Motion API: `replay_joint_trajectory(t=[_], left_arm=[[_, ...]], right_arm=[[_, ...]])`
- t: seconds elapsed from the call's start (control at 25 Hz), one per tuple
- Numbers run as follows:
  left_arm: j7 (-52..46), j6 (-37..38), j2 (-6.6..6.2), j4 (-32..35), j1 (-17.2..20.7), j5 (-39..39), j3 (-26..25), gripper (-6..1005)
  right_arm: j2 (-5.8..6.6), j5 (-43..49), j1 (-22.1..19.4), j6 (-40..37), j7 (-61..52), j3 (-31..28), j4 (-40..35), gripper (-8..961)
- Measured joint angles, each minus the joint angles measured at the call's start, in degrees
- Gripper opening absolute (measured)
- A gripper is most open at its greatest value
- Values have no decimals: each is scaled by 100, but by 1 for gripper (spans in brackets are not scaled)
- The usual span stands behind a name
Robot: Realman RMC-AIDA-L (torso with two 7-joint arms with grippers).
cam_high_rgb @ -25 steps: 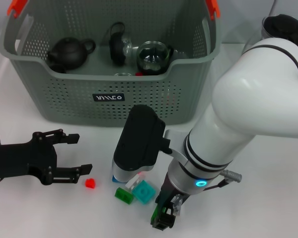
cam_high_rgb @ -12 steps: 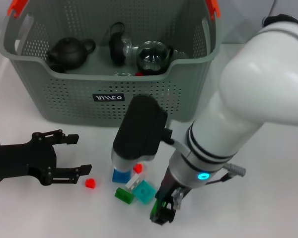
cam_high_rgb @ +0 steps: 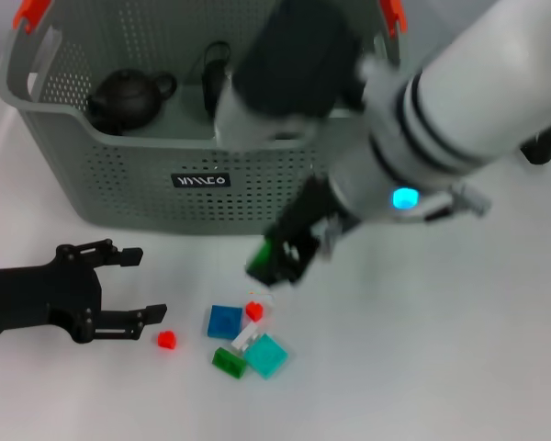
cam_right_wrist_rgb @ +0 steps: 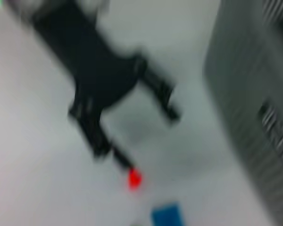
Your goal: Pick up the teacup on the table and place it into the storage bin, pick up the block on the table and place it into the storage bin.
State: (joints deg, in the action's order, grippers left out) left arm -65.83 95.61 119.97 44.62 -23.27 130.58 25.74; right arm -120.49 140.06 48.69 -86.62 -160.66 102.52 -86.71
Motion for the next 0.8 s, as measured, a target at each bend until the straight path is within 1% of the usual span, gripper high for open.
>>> replay_joint_trajectory(t=[0.12,0.16,0.2,0.32,0.44,0.56,0.64,0.8], left_arm=[[0,10,-1,12,-1,-4,1,873],[0,25,-3,17,-1,-10,1,873],[0,40,-7,19,-3,-18,1,873],[0,58,-15,26,-19,-37,2,873],[0,60,-16,29,-29,-44,1,873],[0,63,-18,30,-29,-49,0,873],[0,64,-18,29,-29,-50,1,873],[0,62,-18,20,-41,-51,1,873]], right_arm=[[-2,40,117,-135,36,-450,-446,453],[-1,62,210,-179,66,-684,-576,453],[-1,71,278,-207,106,-819,-602,453],[-1,157,550,-212,334,-1530,-629,452],[-3,374,725,-3,522,-2090,-552,451],[5,644,882,247,637,-2515,-238,450],[6,847,994,425,717,-2779,207,450],[22,1116,1118,814,895,-3076,979,452]])
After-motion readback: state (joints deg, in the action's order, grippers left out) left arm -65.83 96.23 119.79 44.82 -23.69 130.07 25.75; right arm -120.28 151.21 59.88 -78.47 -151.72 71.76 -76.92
